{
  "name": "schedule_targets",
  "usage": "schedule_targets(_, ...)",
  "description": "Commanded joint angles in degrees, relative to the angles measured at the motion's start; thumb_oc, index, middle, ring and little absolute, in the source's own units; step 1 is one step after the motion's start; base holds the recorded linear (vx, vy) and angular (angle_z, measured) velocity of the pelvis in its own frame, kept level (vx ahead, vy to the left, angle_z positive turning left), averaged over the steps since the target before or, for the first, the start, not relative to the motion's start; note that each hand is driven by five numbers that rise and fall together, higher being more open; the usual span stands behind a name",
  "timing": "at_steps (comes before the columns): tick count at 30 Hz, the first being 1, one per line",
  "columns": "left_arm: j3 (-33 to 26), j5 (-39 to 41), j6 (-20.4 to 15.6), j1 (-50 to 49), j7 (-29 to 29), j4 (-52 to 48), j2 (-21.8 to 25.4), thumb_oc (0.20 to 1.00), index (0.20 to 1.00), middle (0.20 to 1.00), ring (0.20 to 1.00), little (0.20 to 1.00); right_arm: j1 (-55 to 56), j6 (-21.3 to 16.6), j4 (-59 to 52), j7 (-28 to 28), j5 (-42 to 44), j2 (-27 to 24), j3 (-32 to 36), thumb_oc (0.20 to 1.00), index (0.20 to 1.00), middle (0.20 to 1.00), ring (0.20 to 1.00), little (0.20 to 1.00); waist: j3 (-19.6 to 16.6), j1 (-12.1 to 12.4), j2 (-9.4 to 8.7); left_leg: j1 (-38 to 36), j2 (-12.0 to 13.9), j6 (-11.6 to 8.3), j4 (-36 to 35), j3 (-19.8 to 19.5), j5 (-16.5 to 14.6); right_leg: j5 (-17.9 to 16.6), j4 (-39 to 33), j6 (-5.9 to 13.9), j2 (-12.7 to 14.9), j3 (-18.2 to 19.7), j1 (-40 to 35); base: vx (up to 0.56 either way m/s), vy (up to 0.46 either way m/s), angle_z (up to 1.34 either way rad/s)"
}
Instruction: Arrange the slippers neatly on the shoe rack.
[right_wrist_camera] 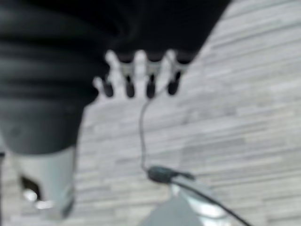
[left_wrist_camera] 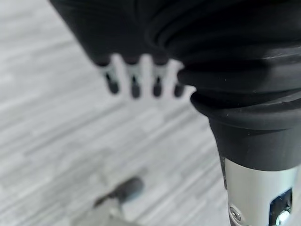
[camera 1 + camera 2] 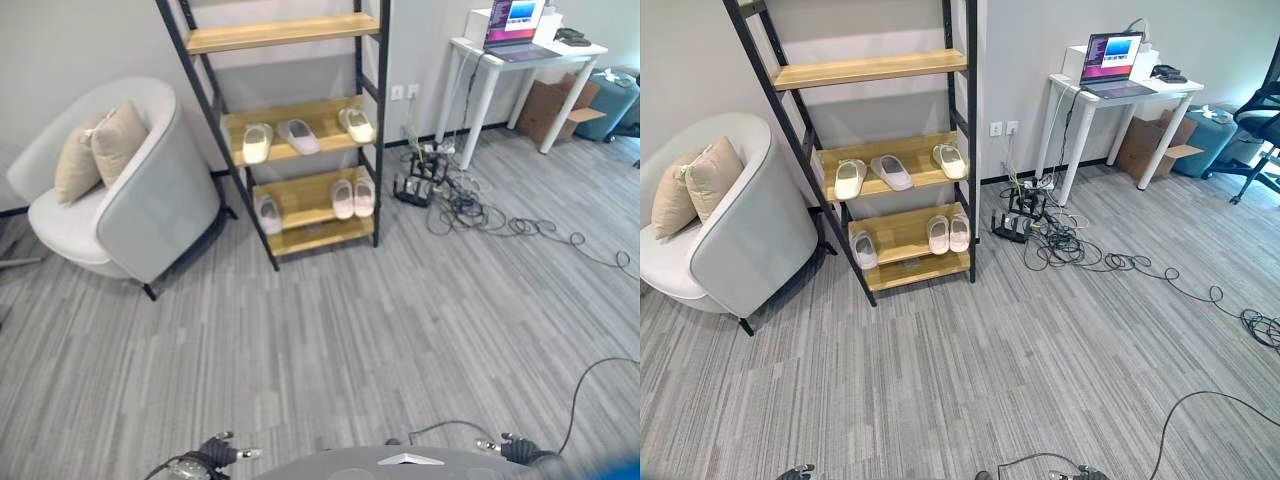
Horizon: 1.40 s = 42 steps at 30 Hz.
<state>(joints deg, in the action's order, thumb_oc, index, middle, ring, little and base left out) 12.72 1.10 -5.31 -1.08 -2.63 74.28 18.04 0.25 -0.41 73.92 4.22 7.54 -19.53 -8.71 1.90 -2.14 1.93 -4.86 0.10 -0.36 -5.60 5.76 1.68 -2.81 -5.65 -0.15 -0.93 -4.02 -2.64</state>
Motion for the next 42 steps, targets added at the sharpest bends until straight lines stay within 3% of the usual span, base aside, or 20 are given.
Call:
schedule_targets(1, -0.8, 0.85, -1.09, 2.39, -0.22, -0.75, 0.02, 1.0, 1.0, 1.0, 1.0, 1.0, -1.83, -0.94, -0.78, -0.26, -0.93, -0.39, -4.13, 1.0, 1.0, 1.0, 1.0, 1.0, 1.09, -0.67, -1.23, 1.67, 3.86, -2.96, 0.6, -4.35, -1.54, 4.22, 0.65, 5.27, 4.28, -0.55, -0.91, 0.0, 0.0, 0.0)
schedule_targets(11, 3.02, -2.91, -0.42, 2.69, -0.08, 0.22, -2.4, 1.0, 1.0, 1.0, 1.0, 1.0, -0.45, -0.47, 0.47, -0.13, -1.48, 0.81, -4.62, 1.0, 1.0, 1.0, 1.0, 1.0, 1.82, -0.62, -0.82, 1.61, 3.74, -2.73, 0.6, -4.79, -1.74, 4.43, 0.65, 5.33, 4.25, -1.02, -1.1, 0.0, 0.001, 0.0)
schedule_targets(27, 5.58, -4.9, -0.57, 4.41, -0.1, -1.29, -1.59, 1.0, 1.0, 1.0, 1.0, 1.0, -0.79, -0.35, -0.48, 0.57, -1.17, -0.6, -4.97, 1.0, 1.0, 1.0, 1.0, 1.0, 3.98, -0.5, -0.56, 1.15, 4.65, -3.03, 1.26, -5.22, -1.93, 5.4, 1.18, 4.47, 3.53, -0.49, -1.21, 0.05, -0.04, 0.0)
schedule_targets(29, 5.43, -4.26, -0.5, 4.84, -0.01, -1.69, -1.15, 1.0, 1.0, 1.0, 1.0, 1.0, -1.4, -0.33, -1.04, 0.55, -1.7, -0.67, -5.78, 1.0, 1.0, 1.0, 1.0, 1.0, 4.88, -0.5, -1.02, 3.2, 4.96, -3.05, 5.23, -5.36, -3.17, 6.52, 3.71, 3.74, 3.4, 0.01, 0.2, 0.02, -0.104, 0.01)
schedule_targets(30, 5.1, -3.37, -0.56, 5.19, -0.07, -2.55, -0.72, 1.0, 1.0, 1.0, 1.0, 1.0, -2.06, -0.48, -1.55, 0.5, -2.24, -0.7, -6.44, 1.0, 1.0, 1.0, 1.0, 1.0, 6.23, -0.27, -1.82, 6.7, 4.71, -3.23, 12.56, -5.27, -5.05, 7.99, 6.95, 2.79, 3.13, 0.77, 1.7, 0.04, -0.135, 0.01)
schedule_targets(32, 5.37, -3.03, -0.67, 5.48, -0.06, -3.42, -0.39, 1.0, 1.0, 1.0, 1.0, 1.0, -2.51, -0.49, -2.15, 0.38, -1.62, -1.11, -5.9, 1.0, 1.0, 1.0, 1.0, 1.0, 7.94, -0.22, -2.65, 10.91, 5.15, -3.87, 22.15, -4.8, -3.62, 9.55, 10.05, 1.51, 2.46, 1.28, 2.01, 0.05, -0.144, 0.01)
schedule_targets(33, 5.37, -3.03, -0.67, 5.5, -0.07, -3.42, -0.38, 1.0, 1.0, 1.0, 1.0, 1.0, -2.52, -0.49, -2.15, 0.38, -1.62, -1.11, -5.89, 1.0, 1.0, 1.0, 1.0, 1.0, 7.86, -0.27, -2.56, 11.3, 5.24, -3.9, 22.61, -4.92, -3.82, 9.59, 10.17, 1.49, 2.36, 1.21, 2.21, 0.03, -0.102, -0.04)
schedule_targets(34, 5.59, -2.72, -0.77, 5.77, 0.13, -3.93, -0.27, 1.0, 1.0, 1.0, 1.0, 1.0, -2.71, -0.42, -2.09, 0.37, -0.81, -1.3, -5.49, 1.0, 1.0, 1.0, 1.0, 1.0, 9.0, -0.09, -3.11, 13.87, 5.65, -3.84, 27.24, -4.61, -2.15, 9.93, 10.8, 0.9, 2.34, 1.13, 2.05, 0.08, -0.179, -0.23)
schedule_targets(35, 6.27, -2.15, -0.72, 6.6, 0.38, -4.44, -0.19, 1.0, 1.0, 1.0, 1.0, 1.0, -3.78, -0.14, -1.46, 0.06, -0.07, -2.0, -5.2, 1.0, 1.0, 1.0, 1.0, 1.0, 10.83, -0.44, -4.26, 20.32, 6.74, -3.36, 35.65, -2.18, -0.08, 10.7, 10.89, 0.28, 2.35, 0.22, 1.73, 0.15, -0.201, -0.16)
schedule_targets(36, 6.54, -2.36, -0.71, 6.76, 0.4, -4.41, -0.14, 1.0, 1.0, 1.0, 1.0, 1.0, -3.97, -0.03, -1.1, -0.03, -0.33, -2.1, -5.49, 1.0, 1.0, 1.0, 1.0, 1.0, 10.83, -0.36, -4.41, 22.64, 7.12, -3.25, 36.3, -0.92, -0.4, 11.43, 10.87, 0.33, 2.31, -0.25, 1.63, 0.25, -0.149, 0.02)
schedule_targets(38, 6.76, -3.6, -0.56, 5.77, -0.11, -3.93, -0.43, 1.0, 1.0, 1.0, 1.0, 1.0, -4.12, 0.25, -1.03, -0.03, -1.72, -2.34, -6.52, 1.0, 1.0, 1.0, 1.0, 1.0, 10.18, 0.63, -4.61, 25.48, 6.04, -2.21, 30.75, 1.97, -3.12, 12.96, 9.4, 0.96, 2.48, -0.45, -0.88, 0.38, 0.047, 0.14)
schedule_targets(39, 6.9, -4.31, -0.65, 4.94, -0.11, -3.45, -0.6, 1.0, 1.0, 1.0, 1.0, 1.0, -4.02, 0.19, -1.13, 0.07, -2.03, -2.32, -6.78, 1.0, 1.0, 1.0, 1.0, 1.0, 9.62, 1.26, -4.54, 25.59, 5.27, -2.1, 26.42, 1.94, -2.18, 13.22, 8.89, 1.32, 2.47, 0.0, -1.69, 0.47, 0.155, 0.02)
schedule_targets(41, 7.23, -5.65, -0.62, 3.48, -0.16, -1.72, -1.04, 1.0, 1.0, 1.0, 1.0, 1.0, -4.35, 0.19, -1.26, 0.15, -2.54, -2.31, -7.33, 1.0, 1.0, 1.0, 1.0, 1.0, 9.28, 3.18, -4.31, 26.09, 4.42, -3.12, 16.14, -0.7, 2.7, 13.99, 7.76, 2.13, 2.25, 0.75, -5.02, 0.39, 0.143, -0.25)
schedule_targets(42, 7.23, -5.65, -0.63, 3.49, -0.16, -1.71, -1.05, 1.0, 1.0, 1.0, 1.0, 1.0, -4.35, 0.2, -1.26, 0.15, -2.54, -2.33, -7.32, 1.0, 1.0, 1.0, 1.0, 1.0, 9.23, 3.18, -4.28, 26.03, 4.44, -3.14, 15.81, -0.71, 2.96, 13.89, 7.72, 2.11, 2.21, 0.75, -4.94, 0.6, 0.224, -0.56)
